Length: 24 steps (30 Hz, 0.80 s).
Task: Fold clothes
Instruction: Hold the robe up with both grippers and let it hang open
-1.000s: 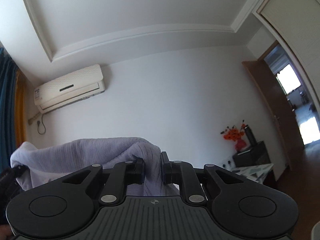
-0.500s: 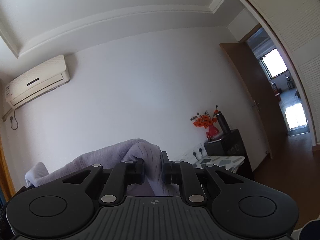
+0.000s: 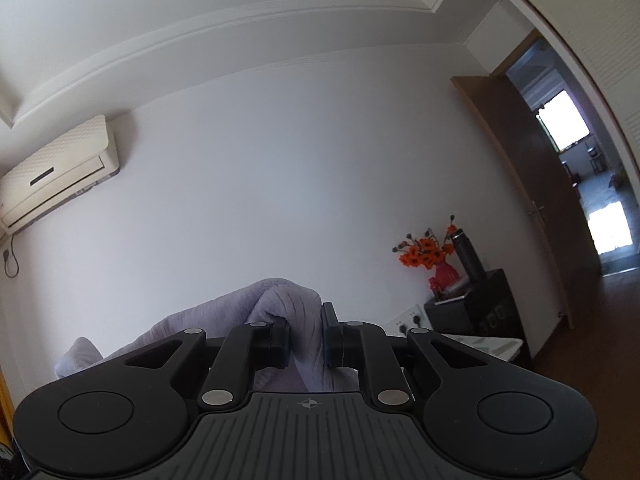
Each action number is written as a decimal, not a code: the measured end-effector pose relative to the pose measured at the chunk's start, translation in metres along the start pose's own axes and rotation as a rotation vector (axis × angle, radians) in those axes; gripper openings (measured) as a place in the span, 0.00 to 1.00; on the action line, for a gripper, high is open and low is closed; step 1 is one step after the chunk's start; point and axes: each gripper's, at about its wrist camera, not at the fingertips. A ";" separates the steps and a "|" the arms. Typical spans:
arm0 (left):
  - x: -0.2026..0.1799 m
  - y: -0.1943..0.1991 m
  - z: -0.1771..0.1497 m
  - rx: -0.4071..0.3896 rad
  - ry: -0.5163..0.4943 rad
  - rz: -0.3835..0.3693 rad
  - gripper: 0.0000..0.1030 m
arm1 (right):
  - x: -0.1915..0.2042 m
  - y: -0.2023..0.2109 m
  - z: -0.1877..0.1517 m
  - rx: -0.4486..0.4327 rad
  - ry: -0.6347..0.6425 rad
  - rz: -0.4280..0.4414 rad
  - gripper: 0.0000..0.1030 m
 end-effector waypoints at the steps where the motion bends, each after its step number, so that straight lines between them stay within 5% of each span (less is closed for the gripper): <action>1: 0.007 -0.020 0.003 -0.022 -0.019 0.002 0.16 | -0.004 -0.023 0.008 -0.001 -0.017 0.020 0.12; 11: 0.036 -0.165 0.022 -0.220 -0.200 0.079 0.16 | -0.005 -0.220 0.085 -0.098 0.030 0.182 0.12; 19: 0.027 -0.282 0.017 -0.310 -0.312 0.270 0.16 | -0.012 -0.373 0.156 -0.188 0.138 0.349 0.12; 24: -0.001 -0.370 -0.021 -0.349 -0.383 0.402 0.16 | -0.048 -0.483 0.191 -0.165 0.133 0.463 0.12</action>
Point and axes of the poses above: each gripper's, at about its wrist camera, not at the fingertips, and y roughly against the way its jaws point, x to its left, z to its top, and after that the axes turned 11 degrees about x, right-handed
